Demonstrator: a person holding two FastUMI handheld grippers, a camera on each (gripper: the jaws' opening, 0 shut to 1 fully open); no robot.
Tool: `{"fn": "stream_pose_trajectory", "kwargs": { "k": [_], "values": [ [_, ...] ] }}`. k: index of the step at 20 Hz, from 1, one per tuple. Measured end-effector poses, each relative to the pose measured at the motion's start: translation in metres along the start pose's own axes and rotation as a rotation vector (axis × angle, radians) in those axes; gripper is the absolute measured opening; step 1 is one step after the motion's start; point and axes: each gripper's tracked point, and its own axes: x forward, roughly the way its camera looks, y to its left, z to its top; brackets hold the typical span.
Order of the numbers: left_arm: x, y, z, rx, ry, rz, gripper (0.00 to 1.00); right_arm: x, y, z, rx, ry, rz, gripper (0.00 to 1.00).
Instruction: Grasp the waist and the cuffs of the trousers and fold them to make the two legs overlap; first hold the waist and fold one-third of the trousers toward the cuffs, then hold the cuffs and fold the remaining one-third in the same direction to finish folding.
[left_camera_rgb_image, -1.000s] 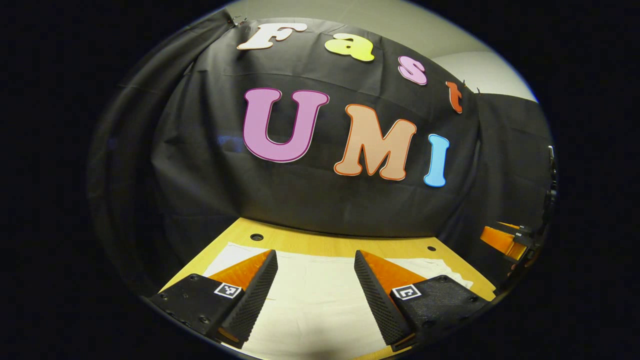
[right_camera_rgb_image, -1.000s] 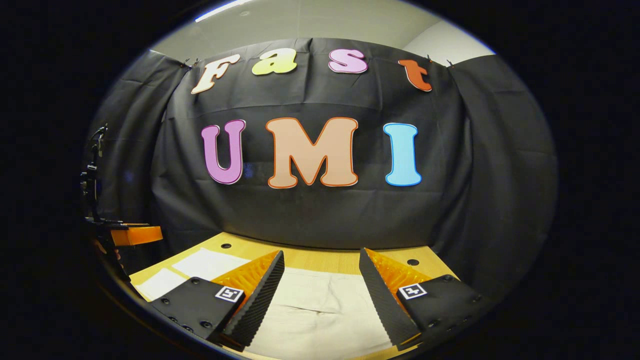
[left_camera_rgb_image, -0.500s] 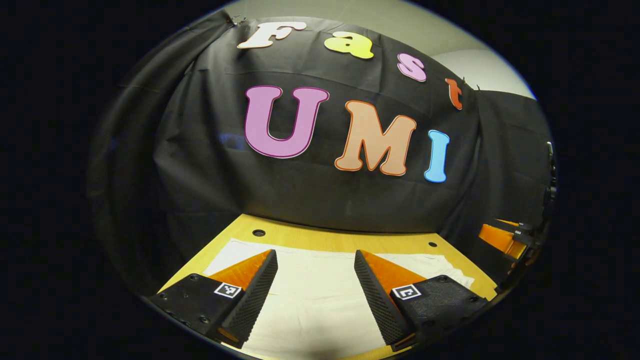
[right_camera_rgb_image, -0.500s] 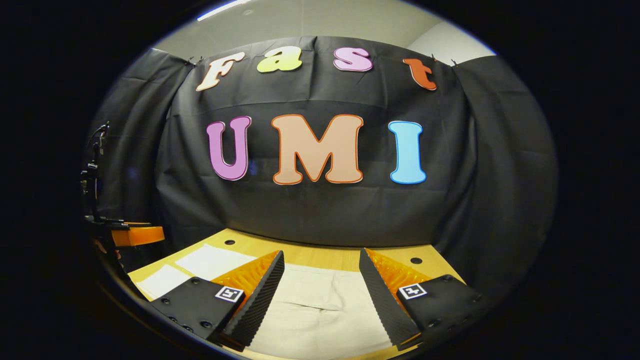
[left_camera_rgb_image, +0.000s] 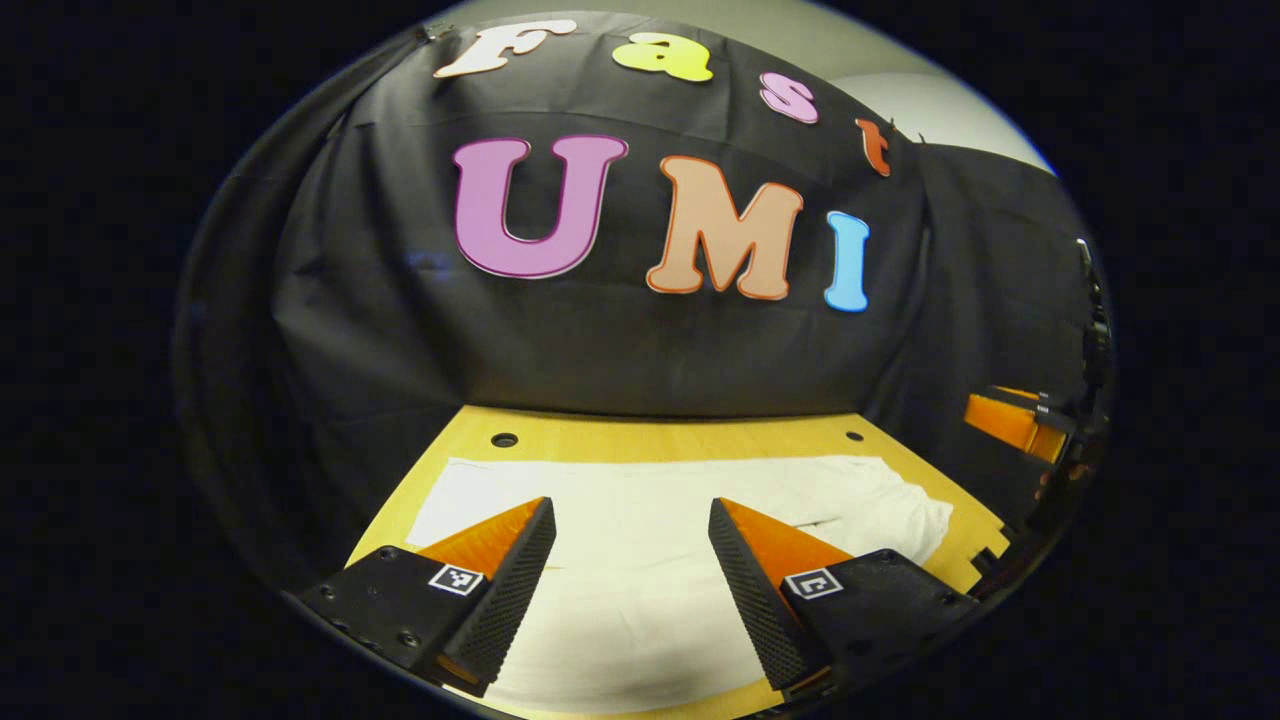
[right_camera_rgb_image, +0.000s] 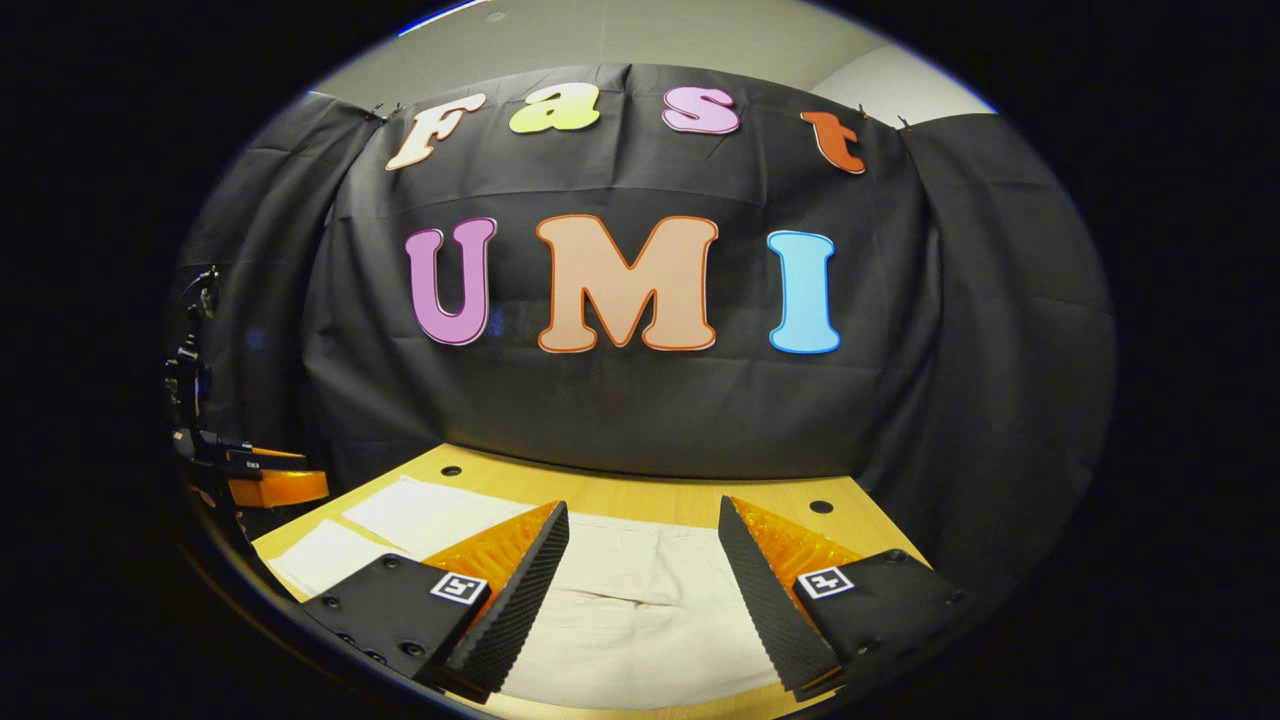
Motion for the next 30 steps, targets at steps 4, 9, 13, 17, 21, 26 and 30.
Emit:
{"fn": "stream_pose_trajectory", "kwargs": {
  "k": [4, 9, 13, 17, 21, 26, 30],
  "values": [
    [0.000, 0.004, -0.049, 0.139, 0.151, -0.124, 0.93, -0.002, 0.001, -0.011, 0.040, 0.022, -0.029, 0.96],
    [-0.016, 0.013, -0.120, 0.305, 0.378, -0.313, 0.92, -0.008, 0.001, -0.032, 0.057, 0.067, -0.075, 0.96],
    [-0.040, 0.022, -0.172, 0.425, 0.564, -0.457, 0.92, -0.018, -0.001, -0.046, 0.037, 0.088, -0.101, 0.96],
    [-0.068, 0.035, -0.214, 0.550, 0.728, -0.561, 0.91, -0.022, -0.002, -0.057, 0.032, 0.111, -0.114, 0.96],
    [-0.087, 0.055, -0.242, 0.603, 0.859, -0.598, 0.86, -0.025, -0.005, -0.066, 0.016, 0.127, -0.127, 0.97],
    [-0.093, 0.067, -0.263, 0.641, 0.935, -0.589, 0.81, -0.024, -0.003, -0.077, 0.001, 0.154, -0.117, 0.97],
    [-0.092, 0.078, -0.265, 0.688, 0.968, -0.580, 0.78, -0.016, 0.002, -0.082, -0.023, 0.175, -0.089, 0.95]
  ]
}}
